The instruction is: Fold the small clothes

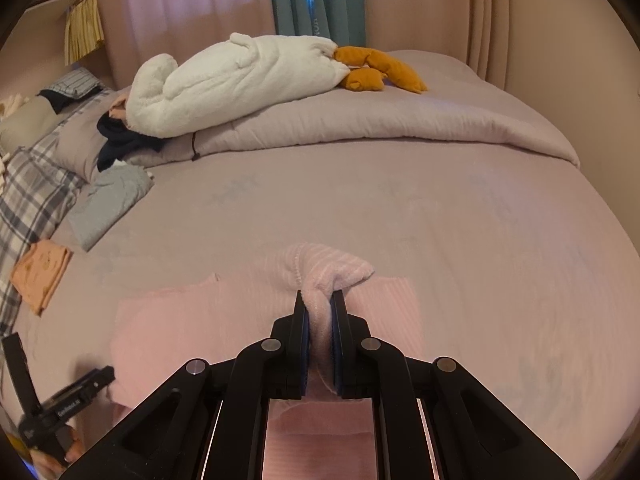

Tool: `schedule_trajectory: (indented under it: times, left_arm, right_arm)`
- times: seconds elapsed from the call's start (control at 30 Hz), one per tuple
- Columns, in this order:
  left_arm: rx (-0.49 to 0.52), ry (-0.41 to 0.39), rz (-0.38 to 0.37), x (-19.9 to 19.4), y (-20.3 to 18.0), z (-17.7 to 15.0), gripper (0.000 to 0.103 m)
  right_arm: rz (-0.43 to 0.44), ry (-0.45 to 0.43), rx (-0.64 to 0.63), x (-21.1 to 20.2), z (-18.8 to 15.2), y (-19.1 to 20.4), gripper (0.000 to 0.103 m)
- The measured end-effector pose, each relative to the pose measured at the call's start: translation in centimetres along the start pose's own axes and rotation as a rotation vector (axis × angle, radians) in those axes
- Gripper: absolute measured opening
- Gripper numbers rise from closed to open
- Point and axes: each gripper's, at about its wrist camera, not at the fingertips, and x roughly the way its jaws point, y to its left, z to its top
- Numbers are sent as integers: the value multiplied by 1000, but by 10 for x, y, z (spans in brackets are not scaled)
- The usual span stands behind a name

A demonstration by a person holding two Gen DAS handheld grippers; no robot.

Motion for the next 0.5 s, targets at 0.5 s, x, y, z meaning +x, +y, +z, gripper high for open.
schedule_trajectory:
  times: [0.5]
  left_arm:
    - [7,-1,14,3,1,1,63]
  right_arm:
    - [-31,52,25,16,-10,-11,10]
